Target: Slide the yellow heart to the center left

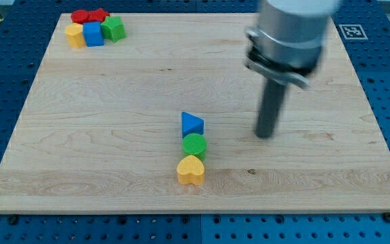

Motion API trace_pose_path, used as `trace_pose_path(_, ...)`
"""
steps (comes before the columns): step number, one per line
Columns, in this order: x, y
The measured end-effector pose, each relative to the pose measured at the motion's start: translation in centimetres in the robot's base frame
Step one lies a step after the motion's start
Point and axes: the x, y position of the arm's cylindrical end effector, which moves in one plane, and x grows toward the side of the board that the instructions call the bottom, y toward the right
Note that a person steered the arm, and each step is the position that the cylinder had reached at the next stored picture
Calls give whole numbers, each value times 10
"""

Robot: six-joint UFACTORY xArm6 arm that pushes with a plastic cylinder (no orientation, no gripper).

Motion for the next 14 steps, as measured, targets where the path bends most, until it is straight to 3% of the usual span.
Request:
trace_pose_path(1, 81, 16)
trace_pose_path(2, 83, -14)
trace_pose_path(3, 75, -103)
trace_pose_path(8, 50, -184)
trace_pose_path(11, 31, -133)
trace_pose_path(14, -28, -168)
